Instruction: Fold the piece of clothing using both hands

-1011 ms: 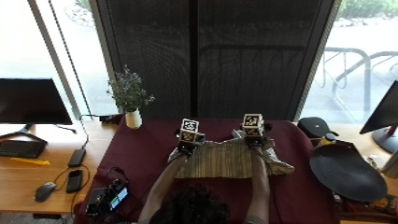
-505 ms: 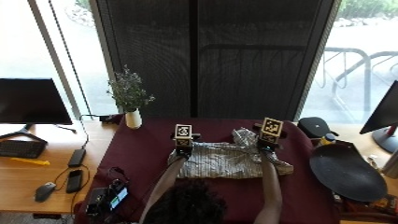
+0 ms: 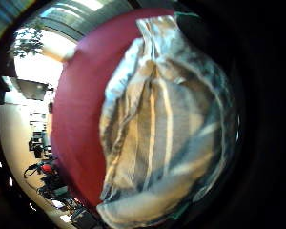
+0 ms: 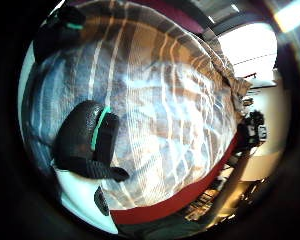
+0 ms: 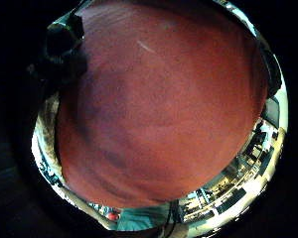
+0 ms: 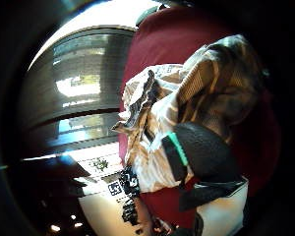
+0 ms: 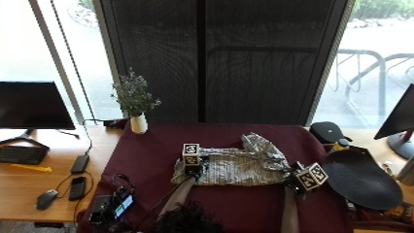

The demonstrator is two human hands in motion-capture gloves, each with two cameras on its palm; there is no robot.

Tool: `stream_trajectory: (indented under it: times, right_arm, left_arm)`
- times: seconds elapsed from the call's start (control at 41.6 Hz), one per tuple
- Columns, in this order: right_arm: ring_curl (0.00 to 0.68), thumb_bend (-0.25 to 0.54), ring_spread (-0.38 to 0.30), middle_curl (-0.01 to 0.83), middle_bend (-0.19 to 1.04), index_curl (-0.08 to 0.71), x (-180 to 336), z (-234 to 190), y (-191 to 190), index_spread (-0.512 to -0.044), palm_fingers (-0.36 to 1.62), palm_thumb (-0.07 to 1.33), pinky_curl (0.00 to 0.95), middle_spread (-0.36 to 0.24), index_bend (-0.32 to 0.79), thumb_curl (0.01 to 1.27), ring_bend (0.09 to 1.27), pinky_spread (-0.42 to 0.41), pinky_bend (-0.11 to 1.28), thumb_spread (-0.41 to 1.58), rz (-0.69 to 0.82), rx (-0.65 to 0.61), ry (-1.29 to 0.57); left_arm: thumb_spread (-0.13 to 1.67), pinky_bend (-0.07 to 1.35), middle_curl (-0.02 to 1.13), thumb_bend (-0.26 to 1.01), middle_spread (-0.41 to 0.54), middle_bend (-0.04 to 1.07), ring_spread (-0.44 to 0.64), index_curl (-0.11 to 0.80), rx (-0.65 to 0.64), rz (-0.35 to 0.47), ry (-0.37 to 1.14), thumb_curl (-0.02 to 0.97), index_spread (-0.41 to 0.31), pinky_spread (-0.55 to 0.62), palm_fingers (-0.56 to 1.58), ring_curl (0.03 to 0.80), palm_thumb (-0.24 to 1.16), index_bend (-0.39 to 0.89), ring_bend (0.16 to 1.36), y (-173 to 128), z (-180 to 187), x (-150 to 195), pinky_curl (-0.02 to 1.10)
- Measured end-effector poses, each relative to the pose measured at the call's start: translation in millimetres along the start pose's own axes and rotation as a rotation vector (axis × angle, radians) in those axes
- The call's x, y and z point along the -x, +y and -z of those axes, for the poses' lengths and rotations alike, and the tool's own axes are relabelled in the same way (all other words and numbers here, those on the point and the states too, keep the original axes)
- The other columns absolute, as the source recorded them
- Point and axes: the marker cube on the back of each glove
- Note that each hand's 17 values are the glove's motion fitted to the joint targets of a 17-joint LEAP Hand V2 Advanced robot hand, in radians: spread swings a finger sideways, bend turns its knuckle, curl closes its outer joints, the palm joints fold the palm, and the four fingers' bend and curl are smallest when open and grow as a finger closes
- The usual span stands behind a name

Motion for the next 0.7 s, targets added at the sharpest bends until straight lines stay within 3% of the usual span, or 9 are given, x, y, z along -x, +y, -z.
stream_trajectory:
  times: [0.12, 0.168, 0.265, 0.361, 0.385, 0.433, 0.505, 0.578, 0.698]
  right_arm:
    - [0.465, 0.002, -0.063, 0.31, 0.11, 0.067, -19, -14, -15, -0.413, 0.36, 0.62, 0.44, 0.098, -0.01, 0.33, 0.89, 0.018, 0.93, 1.23, -0.183, -0.02, 0.233]
    - [0.458, 0.029, -0.081, 0.293, 0.09, 0.093, -26, -17, -21, -0.4, 0.49, 0.69, 0.435, 0.105, 0.1, 0.34, 0.89, -0.032, 0.96, 1.23, -0.263, -0.041, 0.306]
    - [0.445, 0.05, -0.116, 0.269, 0.09, 0.152, -26, -13, -17, -0.368, 0.66, 0.76, 0.419, 0.094, 0.21, 0.36, 0.87, -0.103, 0.96, 1.22, -0.351, -0.095, 0.348]
    - [0.424, 0.097, -0.158, 0.269, 0.13, 0.21, -19, -6, -18, -0.329, 0.85, 0.88, 0.395, 0.045, 0.27, 0.39, 0.81, -0.179, 0.9, 1.21, -0.371, -0.152, 0.226]
    - [0.42, 0.11, -0.174, 0.281, 0.16, 0.224, -14, -3, -15, -0.32, 0.93, 0.93, 0.39, 0.01, 0.28, 0.42, 0.79, -0.209, 0.88, 1.16, -0.373, -0.153, 0.18]
    - [0.417, 0.095, -0.177, 0.27, 0.11, 0.232, 1, 6, -9, -0.314, 0.89, 0.92, 0.388, 0.012, 0.24, 0.41, 0.77, -0.222, 0.87, 1.16, -0.345, -0.15, 0.086]
    - [0.417, 0.118, -0.206, 0.289, 0.15, 0.274, 18, 8, -24, -0.297, 1.0, 1.02, 0.376, -0.045, 0.27, 0.46, 0.73, -0.258, 0.81, 1.05, -0.265, -0.195, -0.014]
    - [0.416, 0.108, -0.217, 0.29, 0.13, 0.297, 29, 5, -43, -0.288, 1.03, 1.05, 0.372, -0.071, 0.24, 0.48, 0.7, -0.279, 0.78, 0.99, -0.247, -0.252, -0.044]
    - [0.412, 0.066, -0.233, 0.298, 0.13, 0.331, 113, 22, 11, -0.281, 1.07, 1.07, 0.36, -0.123, 0.21, 0.52, 0.65, -0.296, 0.72, 0.85, -0.15, 0.026, -0.297]
  left_arm:
    - [1.19, 0.2, 0.42, -0.05, -0.088, 0.14, 0.09, 0.454, 0.11, -0.03, 0.07, 0.289, -0.158, 0.28, 0.47, 0.349, 0.43, 0.22, 0.4, 5, -19, -5, 0.34]
    - [1.22, 0.22, 0.4, -0.07, -0.065, 0.12, 0.11, 0.451, 0.111, -0.034, 0.066, 0.266, -0.149, 0.3, 0.42, 0.347, 0.34, 0.19, 0.4, 6, -23, -7, 0.35]
    - [1.25, 0.24, 0.39, -0.06, -0.041, 0.14, 0.14, 0.45, 0.14, -0.026, 0.065, 0.24, -0.138, 0.33, 0.41, 0.345, 0.25, 0.18, 0.41, 6, -22, -5, 0.35]
    - [1.28, 0.25, 0.38, -0.04, -0.026, 0.15, 0.17, 0.451, 0.253, -0.031, 0.183, 0.227, -0.132, 0.34, 0.4, 0.34, 0.19, 0.18, 0.41, 8, -5, -3, 0.36]
    - [1.28, 0.25, 0.37, -0.02, -0.024, 0.15, 0.18, 0.45, 0.288, -0.041, 0.248, 0.231, -0.131, 0.35, 0.39, 0.339, 0.2, 0.18, 0.41, 8, 2, -4, 0.36]
    - [1.29, 0.26, 0.37, -0.03, -0.019, 0.15, 0.18, 0.452, 0.323, -0.085, 0.415, 0.226, -0.13, 0.36, 0.39, 0.339, 0.19, 0.18, 0.41, 6, 19, -8, 0.36]
    - [1.29, 0.24, 0.38, 0.0, -0.014, 0.19, 0.2, 0.444, 0.266, -0.171, 0.646, 0.242, -0.12, 0.37, 0.42, 0.341, 0.24, 0.16, 0.43, -4, 48, -12, 0.36]
    - [1.3, 0.2, 0.39, 0.01, -0.017, 0.23, 0.18, 0.429, 0.252, -0.188, 0.732, 0.249, -0.115, 0.37, 0.48, 0.341, 0.28, 0.14, 0.46, -7, 72, -10, 0.34]
    - [1.33, 0.19, 0.41, 0.01, -0.023, 0.26, 0.16, 0.41, 0.219, -0.153, 0.625, 0.252, -0.11, 0.37, 0.52, 0.351, 0.3, 0.13, 0.49, -1, 109, 0, 0.34]
